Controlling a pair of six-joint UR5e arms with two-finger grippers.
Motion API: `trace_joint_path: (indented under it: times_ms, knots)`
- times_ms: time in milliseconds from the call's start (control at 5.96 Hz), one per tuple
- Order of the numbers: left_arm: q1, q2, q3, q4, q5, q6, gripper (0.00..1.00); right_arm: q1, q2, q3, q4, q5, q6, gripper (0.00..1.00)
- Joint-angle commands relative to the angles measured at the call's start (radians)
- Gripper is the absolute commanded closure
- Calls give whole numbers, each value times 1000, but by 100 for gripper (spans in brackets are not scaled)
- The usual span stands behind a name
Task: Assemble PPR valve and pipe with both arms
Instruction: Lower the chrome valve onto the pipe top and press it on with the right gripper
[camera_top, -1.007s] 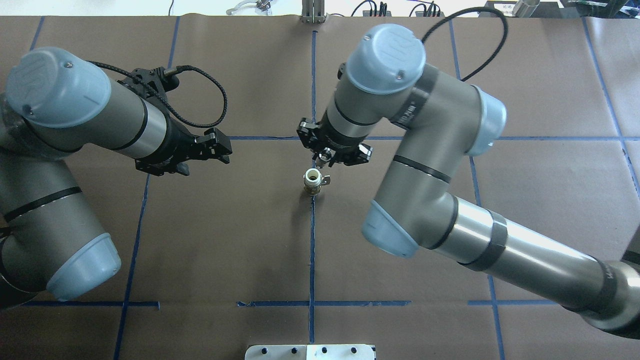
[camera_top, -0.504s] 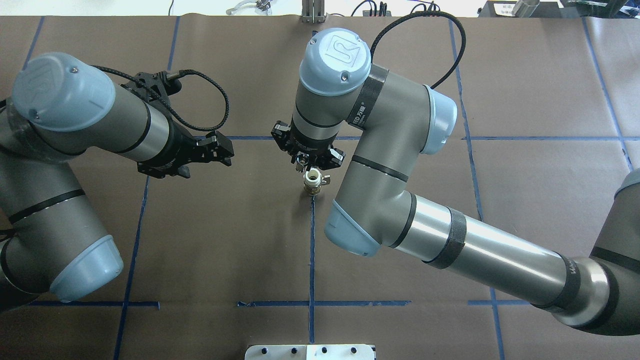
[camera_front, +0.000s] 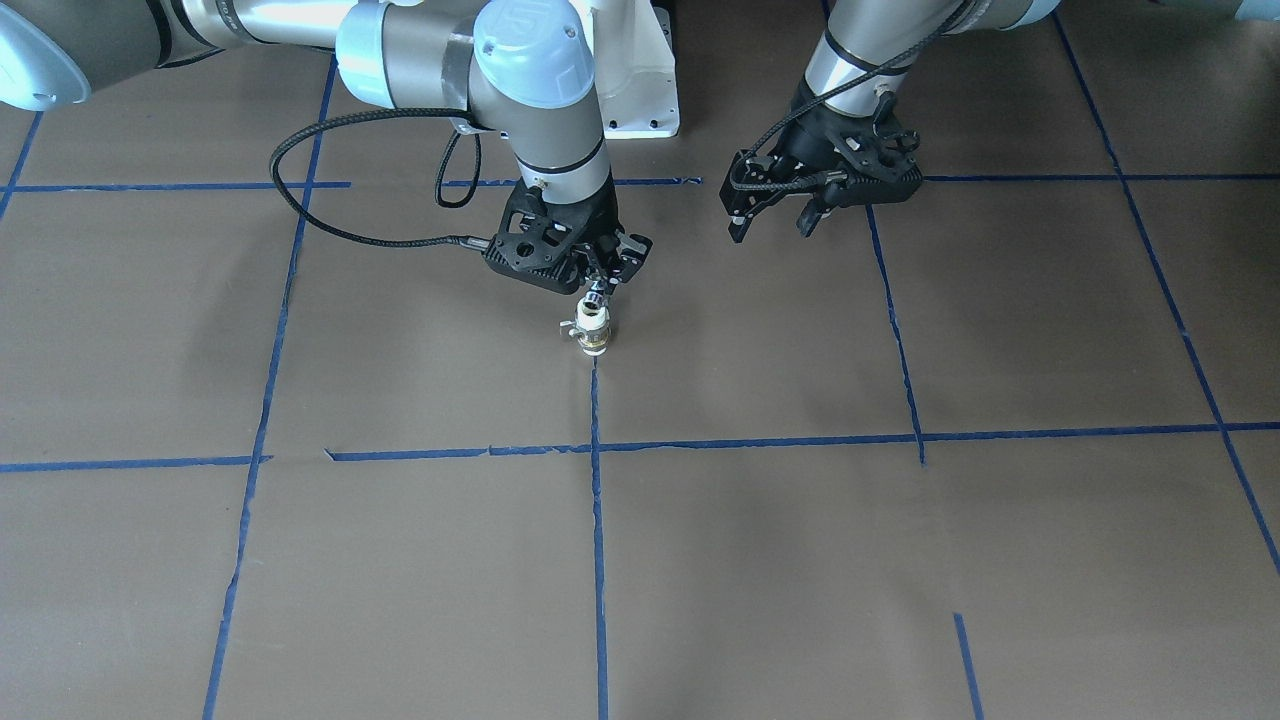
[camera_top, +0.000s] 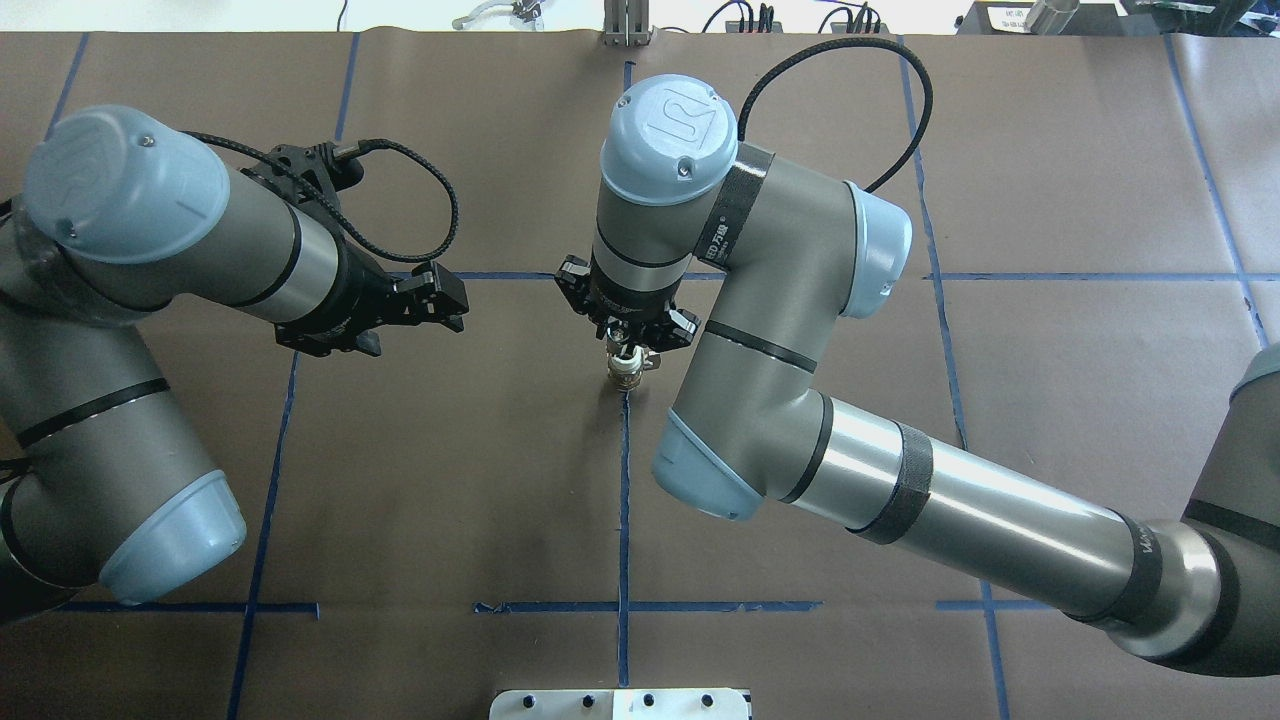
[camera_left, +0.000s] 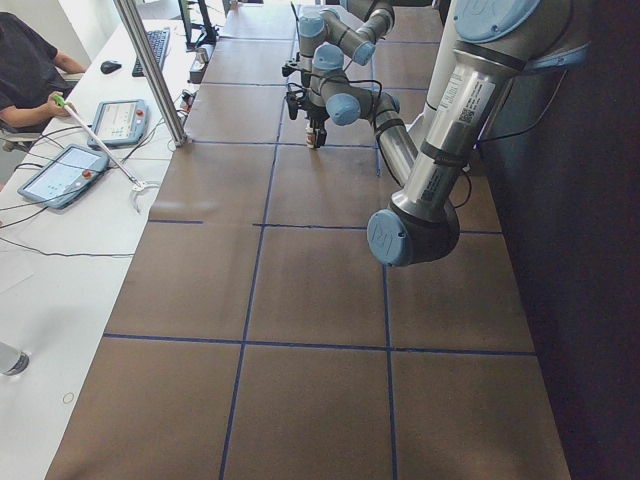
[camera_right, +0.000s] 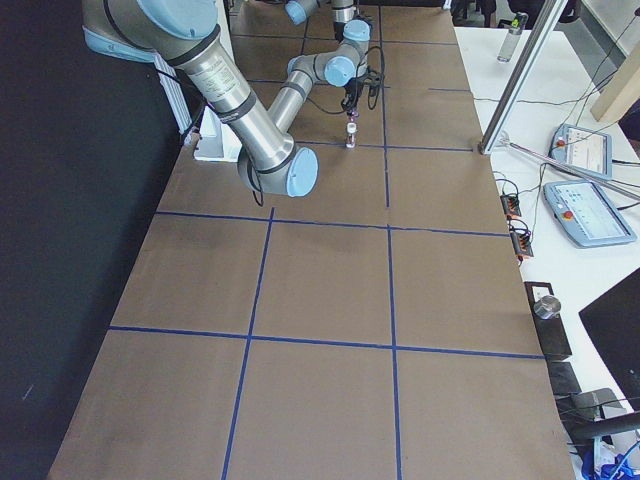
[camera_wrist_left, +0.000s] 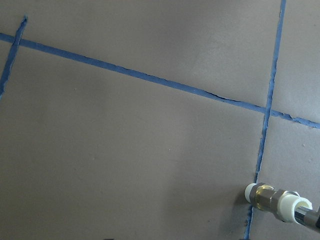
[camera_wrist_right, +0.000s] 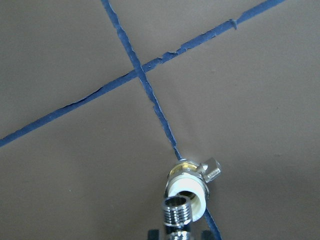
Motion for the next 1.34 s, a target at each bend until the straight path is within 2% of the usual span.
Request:
trace_joint_path:
  times_ms: [0, 1175]
  knots:
    - [0, 0, -6, 0, 0, 0, 13, 0, -2, 1, -8, -11, 0, 99]
    - [0, -3, -8, 0, 0, -3, 13, 0, -12, -1, -6, -14, 0, 94]
